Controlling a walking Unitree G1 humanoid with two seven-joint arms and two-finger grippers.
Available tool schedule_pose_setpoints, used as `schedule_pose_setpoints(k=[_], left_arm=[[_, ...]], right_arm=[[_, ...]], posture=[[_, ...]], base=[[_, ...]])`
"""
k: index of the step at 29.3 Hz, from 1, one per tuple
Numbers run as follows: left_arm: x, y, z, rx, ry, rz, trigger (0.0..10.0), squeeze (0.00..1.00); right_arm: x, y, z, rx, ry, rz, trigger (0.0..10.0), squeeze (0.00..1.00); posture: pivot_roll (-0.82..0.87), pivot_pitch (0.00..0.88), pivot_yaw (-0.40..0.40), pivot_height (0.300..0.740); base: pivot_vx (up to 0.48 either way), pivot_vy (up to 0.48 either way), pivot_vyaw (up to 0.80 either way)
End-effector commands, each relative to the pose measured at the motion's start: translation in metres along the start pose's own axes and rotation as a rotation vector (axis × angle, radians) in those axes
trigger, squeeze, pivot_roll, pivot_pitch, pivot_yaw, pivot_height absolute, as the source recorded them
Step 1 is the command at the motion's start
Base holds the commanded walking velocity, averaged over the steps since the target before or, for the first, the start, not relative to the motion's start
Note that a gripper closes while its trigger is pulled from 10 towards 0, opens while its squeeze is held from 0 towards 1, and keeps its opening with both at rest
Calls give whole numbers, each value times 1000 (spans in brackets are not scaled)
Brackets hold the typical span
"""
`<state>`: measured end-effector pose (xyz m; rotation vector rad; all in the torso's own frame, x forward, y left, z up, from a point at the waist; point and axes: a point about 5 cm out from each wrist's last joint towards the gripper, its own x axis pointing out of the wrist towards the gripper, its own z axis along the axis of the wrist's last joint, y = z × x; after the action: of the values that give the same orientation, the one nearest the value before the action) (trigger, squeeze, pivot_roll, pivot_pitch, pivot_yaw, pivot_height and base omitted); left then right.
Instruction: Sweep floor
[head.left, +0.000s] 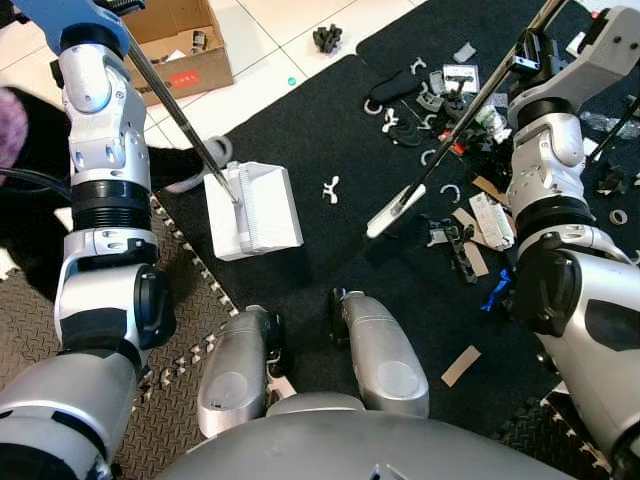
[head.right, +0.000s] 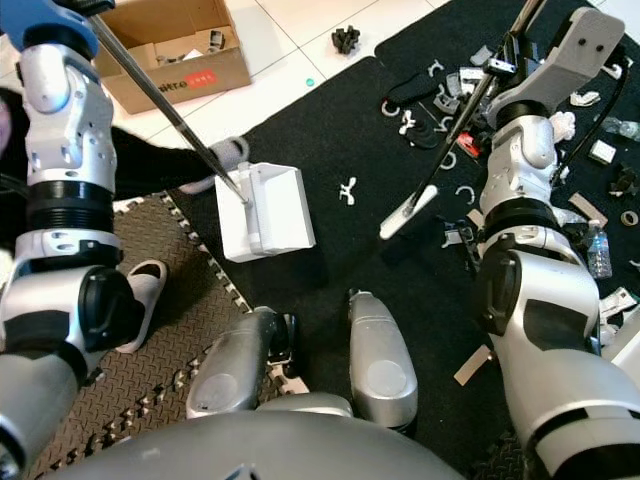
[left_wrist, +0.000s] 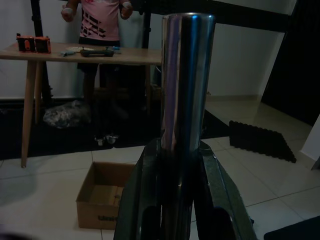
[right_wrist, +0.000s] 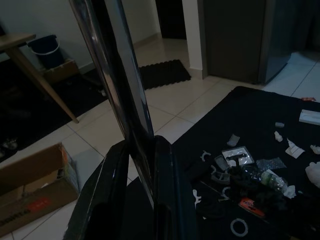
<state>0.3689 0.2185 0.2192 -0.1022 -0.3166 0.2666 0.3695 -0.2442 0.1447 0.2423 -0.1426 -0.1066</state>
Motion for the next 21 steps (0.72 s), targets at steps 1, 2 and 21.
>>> schedule_pose_setpoints(k=[1, 2, 21], left_arm=[[2, -7, 7, -9, -32, -17, 10000, 0], [2, -7, 7, -9, -32, -17, 10000, 0], [2, -8, 7, -4, -30, -19, 10000, 0]], right_arm=[[0, -3, 2, 11, -5, -13, 10000, 0], [1, -3, 2, 10, -5, -12, 10000, 0], [1, -4, 2, 7, -2, -8, 10000, 0]], posture=[[-44, 50, -14, 740], [-44, 50, -14, 740], [-45, 53, -16, 740]], base=[[0, 0, -800], [0, 0, -800], [0, 0, -800]])
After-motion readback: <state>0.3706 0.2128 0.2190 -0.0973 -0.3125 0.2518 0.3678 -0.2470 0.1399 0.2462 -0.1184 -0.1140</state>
